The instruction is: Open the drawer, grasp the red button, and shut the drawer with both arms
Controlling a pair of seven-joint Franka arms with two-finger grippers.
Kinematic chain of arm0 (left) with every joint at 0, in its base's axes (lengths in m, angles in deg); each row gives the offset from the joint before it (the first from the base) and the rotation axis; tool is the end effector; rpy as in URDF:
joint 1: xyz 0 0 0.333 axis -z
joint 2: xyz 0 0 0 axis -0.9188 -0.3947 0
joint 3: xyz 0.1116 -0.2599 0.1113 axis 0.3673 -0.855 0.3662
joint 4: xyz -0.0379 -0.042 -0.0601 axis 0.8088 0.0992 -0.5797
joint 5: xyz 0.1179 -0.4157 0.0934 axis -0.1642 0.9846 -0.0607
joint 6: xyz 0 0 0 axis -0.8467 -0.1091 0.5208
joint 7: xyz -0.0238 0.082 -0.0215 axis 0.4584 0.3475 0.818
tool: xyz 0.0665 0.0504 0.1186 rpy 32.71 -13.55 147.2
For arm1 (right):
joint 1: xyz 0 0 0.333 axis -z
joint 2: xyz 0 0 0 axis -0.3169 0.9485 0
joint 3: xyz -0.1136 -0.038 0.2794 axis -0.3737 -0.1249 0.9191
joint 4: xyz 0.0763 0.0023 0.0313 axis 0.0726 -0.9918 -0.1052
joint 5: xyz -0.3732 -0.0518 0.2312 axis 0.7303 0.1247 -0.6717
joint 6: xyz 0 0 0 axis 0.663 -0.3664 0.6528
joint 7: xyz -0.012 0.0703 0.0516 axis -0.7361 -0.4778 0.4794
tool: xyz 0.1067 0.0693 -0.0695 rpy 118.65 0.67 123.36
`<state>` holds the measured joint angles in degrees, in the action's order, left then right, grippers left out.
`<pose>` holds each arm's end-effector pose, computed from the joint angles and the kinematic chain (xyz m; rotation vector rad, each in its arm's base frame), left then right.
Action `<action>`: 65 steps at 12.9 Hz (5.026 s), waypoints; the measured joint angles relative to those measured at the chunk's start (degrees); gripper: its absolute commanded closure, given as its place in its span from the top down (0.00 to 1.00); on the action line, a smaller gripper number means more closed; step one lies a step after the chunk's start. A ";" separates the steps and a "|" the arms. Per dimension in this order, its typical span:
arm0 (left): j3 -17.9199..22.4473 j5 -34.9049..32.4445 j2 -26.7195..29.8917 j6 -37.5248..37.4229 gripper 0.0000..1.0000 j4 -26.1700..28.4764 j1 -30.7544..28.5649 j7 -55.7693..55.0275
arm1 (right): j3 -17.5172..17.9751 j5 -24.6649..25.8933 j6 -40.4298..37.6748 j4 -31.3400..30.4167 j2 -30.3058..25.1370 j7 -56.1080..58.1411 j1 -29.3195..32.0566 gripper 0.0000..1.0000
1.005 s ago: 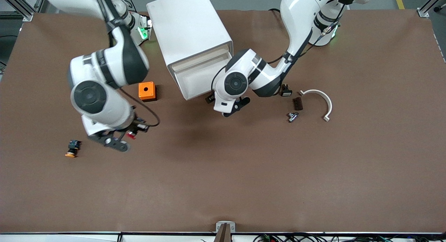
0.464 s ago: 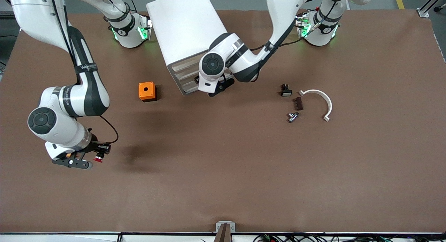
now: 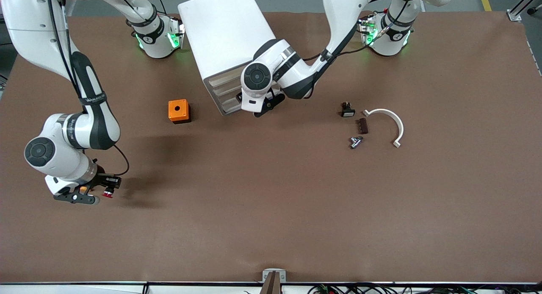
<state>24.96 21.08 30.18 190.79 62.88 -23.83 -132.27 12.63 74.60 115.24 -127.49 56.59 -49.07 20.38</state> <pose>0.3918 -0.6123 0.2089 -2.8949 -0.9670 0.6885 0.6903 -0.0593 0.1473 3.0528 -0.1923 0.0722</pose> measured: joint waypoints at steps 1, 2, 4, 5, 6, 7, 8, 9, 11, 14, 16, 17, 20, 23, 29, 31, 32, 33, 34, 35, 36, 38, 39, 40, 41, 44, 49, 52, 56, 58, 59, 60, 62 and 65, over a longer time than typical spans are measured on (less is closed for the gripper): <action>0.30 -1.27 0.66 -0.14 1.00 -0.29 -2.01 -0.04 | 0.08 0.00 1.77 -1.25 0.70 0.01 0.12 0.00; 0.46 -3.89 1.60 -1.07 1.00 -0.81 -4.83 -0.03 | 0.18 0.00 2.88 -2.23 1.17 0.01 0.12 0.00; 0.52 -9.46 4.36 -5.25 1.00 -2.22 -11.57 1.01 | 0.23 0.00 3.46 -2.90 1.84 1.40 0.25 0.00; 0.51 -12.02 6.10 -7.80 1.00 -2.74 -14.82 2.88 | 0.22 0.00 3.51 -3.03 1.93 2.62 0.57 0.00; 0.53 -13.80 7.97 -10.13 1.00 -2.95 -17.80 6.01 | 0.22 0.00 3.51 -3.10 1.93 3.66 1.00 0.00; 0.57 -14.74 9.85 -12.28 1.00 -3.00 -20.51 9.86 | 0.24 0.00 3.51 -3.10 1.93 4.57 1.45 0.00; 0.62 -15.26 11.68 -14.38 1.00 -3.04 -23.19 14.02 | 0.24 0.00 3.51 -3.11 1.93 5.56 1.91 0.00; 0.65 -15.53 13.45 -16.33 1.00 -3.06 -25.95 18.37 | 0.25 0.00 3.51 -3.11 1.93 6.69 2.44 0.00; 0.70 -15.81 17.13 -19.08 1.00 -3.07 -31.49 27.91 | 0.50 0.00 3.52 -3.12 1.93 8.02 3.41 0.00; 0.77 -16.30 22.79 -23.09 1.00 -3.06 -37.95 38.36 | 0.83 0.00 3.54 -3.13 1.92 8.25 3.68 0.99; 0.79 -16.38 26.74 -24.95 1.00 -3.05 -41.41 43.22 | 1.29 0.00 3.54 -3.13 1.92 8.42 3.67 1.00; 0.81 -16.42 28.49 -25.78 1.00 -3.03 -42.75 45.18 | 1.61 0.00 3.54 -3.12 1.91 8.56 3.66 1.00; 1.20 -18.09 32.94 -28.71 1.00 -2.58 -43.94 51.68 | 2.32 0.00 2.99 -2.43 1.63 10.29 3.63 1.00; 4.08 -18.60 37.52 -31.32 1.00 -0.45 -43.89 62.56 | 2.62 0.00 -3.20 1.19 0.37 13.00 3.63 1.00; 9.91 -18.60 46.66 -31.49 1.00 8.72 -38.94 72.01 | 3.41 -0.24 -23.40 7.88 -12.07 9.73 0.80 1.00; 10.70 -18.60 47.27 -30.62 1.00 9.93 -37.98 72.19 | 3.44 -0.24 -30.46 8.54 -17.15 6.73 -0.69 1.00; 10.71 -18.60 47.24 -29.82 1.00 10.37 -37.92 72.24 | 3.44 -0.24 -33.06 8.71 -19.33 6.45 -0.87 1.00; 10.75 -18.60 47.20 -29.29 1.00 10.77 -37.93 72.27 | 3.39 -0.24 -34.90 8.78 -21.21 6.45 -0.87 1.00; 10.81 -18.60 47.15 -29.00 1.00 11.05 -37.93 72.34 | 3.35 -0.25 -36.20 8.79 -22.89 6.45 -0.86 1.00; 10.86 -18.60 47.09 -28.85 1.00 11.20 -37.93 72.41 | 3.33 -0.25 -36.89 8.78 -24.28 6.45 -0.86 1.00; 10.88 -18.60 47.06 -28.73 1.00 11.30 -37.94 72.44 | 3.33 -0.25 -37.25 8.77 -25.25 6.45 -0.86 1.00; 10.88 -18.60 47.05 -28.62 1.00 11.42 -37.93 72.50 | 3.28 -0.25 -37.35 8.80 -25.94 6.45 -0.86 1.00; 10.88 -18.60 47.06 -28.60 1.00 11.43 -37.93 72.51 | 3.22 -0.25 -37.37 8.88 -25.95 6.45 -0.86 1.00; 10.88 -18.60 47.06 -28.60 1.00 11.47 -37.93 72.52 | 3.18 -0.25 -37.64 9.02 -25.95 6.44 -0.86 1.00; 10.88 -18.60 47.06 -28.60 1.00 11.57 -37.93 72.52 | 3.15 -0.59 -38.24 9.38 -25.95 6.33 -0.85 1.00; 10.88 -18.60 47.09 -28.61 1.00 11.80 -37.93 72.52 | 2.59 -5.38 -39.17 10.51 -25.96 6.08 -0.34 1.00; 10.83 -18.60 47.40 -28.77 1.00 11.88 -37.92 72.59 | 2.22 -6.10 -39.27 12.19 -25.94 6.06 0.77 1.00; 10.83 -18.60 47.88 -29.41 1.00 11.90 -37.92 72.59 | 2.19 -6.12 -40.41 14.36 -25.94 6.05 1.08 1.00; 10.87 -18.60 48.65 -29.46 1.00 12.34 -38.00 72.59 | 2.19 -6.15 -47.10 16.01 -25.97 5.88 1.48 1.00; 10.89 -18.60 50.23 -28.10 1.00 14.56 -38.02 72.59 | 2.15 -6.21 -49.36 16.29 -26.13 5.89 2.46 1.00; 10.90 -18.60 51.10 -27.46 1.00 15.72 -38.02 72.59 | 2.15 -6.30 -50.04 16.37 -26.40 5.91 2.92 1.00; 10.90 -18.60 51.69 -27.10 1.00 16.44 -38.02 72.59 | 2.15 -6.40 -50.44 16.39 -26.87 5.92 3.18 1.00; 10.95 -18.60 52.01 -26.80 1.00 16.82 -38.03 72.59 | 2.33 -6.61 -51.45 16.42 -28.32 5.94 3.21 1.00; 11.09 -18.60 51.85 -26.14 1.00 16.75 -38.08 72.59 | 3.22 -6.93 -53.16 16.42 -30.03 5.91 1.78 1.00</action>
<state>36.05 2.48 82.03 164.65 79.63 -61.90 -59.68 15.85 67.67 62.08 -111.07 26.56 -43.16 22.16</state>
